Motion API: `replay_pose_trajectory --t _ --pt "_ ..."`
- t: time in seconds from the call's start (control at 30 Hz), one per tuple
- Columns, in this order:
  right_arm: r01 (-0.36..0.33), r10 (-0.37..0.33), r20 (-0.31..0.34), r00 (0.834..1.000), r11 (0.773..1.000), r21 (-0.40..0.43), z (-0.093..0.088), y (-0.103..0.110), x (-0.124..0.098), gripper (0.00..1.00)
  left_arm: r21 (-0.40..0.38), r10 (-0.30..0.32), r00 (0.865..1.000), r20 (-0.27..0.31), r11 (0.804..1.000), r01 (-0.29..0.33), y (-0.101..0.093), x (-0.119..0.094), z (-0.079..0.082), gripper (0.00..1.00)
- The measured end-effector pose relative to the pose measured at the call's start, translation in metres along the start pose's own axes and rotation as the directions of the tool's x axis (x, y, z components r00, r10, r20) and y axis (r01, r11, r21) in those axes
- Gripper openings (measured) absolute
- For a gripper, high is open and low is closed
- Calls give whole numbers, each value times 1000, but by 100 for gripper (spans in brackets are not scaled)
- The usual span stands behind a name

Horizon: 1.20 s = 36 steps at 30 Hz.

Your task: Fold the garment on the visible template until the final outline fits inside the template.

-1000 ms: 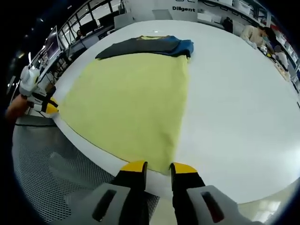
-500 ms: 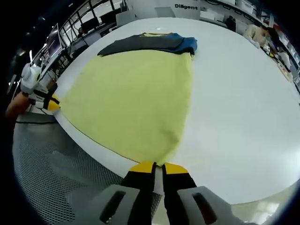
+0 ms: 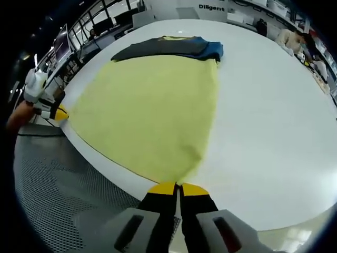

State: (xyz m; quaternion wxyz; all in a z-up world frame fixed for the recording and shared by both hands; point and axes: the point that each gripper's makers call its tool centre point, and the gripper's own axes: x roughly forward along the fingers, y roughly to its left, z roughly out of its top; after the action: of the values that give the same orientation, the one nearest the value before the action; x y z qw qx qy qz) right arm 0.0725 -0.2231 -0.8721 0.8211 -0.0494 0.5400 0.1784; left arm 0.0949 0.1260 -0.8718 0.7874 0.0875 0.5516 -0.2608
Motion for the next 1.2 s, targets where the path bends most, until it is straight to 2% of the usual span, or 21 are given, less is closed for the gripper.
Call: replay_pose_trajectory --t 0.1,0.27,0.5,0.67,0.93,1.07,1.2 --pt "-2 2 -8 1000 1000 4 -1 0 0 0 -22 -5 1000 3 1000 5 -1 -4 0 0" --pt "-3 3 -26 1000 1000 8 -4 1 -1 0 1 -21 999 -40 1000 21 -5 -5 -8 0" --pt "-18 20 -36 999 999 39 -5 6 -6 0 -4 -12 999 -52 1000 12 2 -6 -10 0" --pt "-20 21 -18 1000 998 62 2 3 -14 0 -43 -41 999 -27 998 40 3 -12 -8 0" --pt "-24 25 -10 1000 998 62 6 6 -25 0 -63 -45 999 26 997 47 -1 -29 0 0" --pt "-31 33 -34 999 997 64 2 7 -23 0 -48 -39 999 20 998 40 0 -29 -3 0" --pt "-23 24 -13 1000 998 66 6 7 -26 0 -67 -53 998 29 996 55 -3 -31 -2 0"
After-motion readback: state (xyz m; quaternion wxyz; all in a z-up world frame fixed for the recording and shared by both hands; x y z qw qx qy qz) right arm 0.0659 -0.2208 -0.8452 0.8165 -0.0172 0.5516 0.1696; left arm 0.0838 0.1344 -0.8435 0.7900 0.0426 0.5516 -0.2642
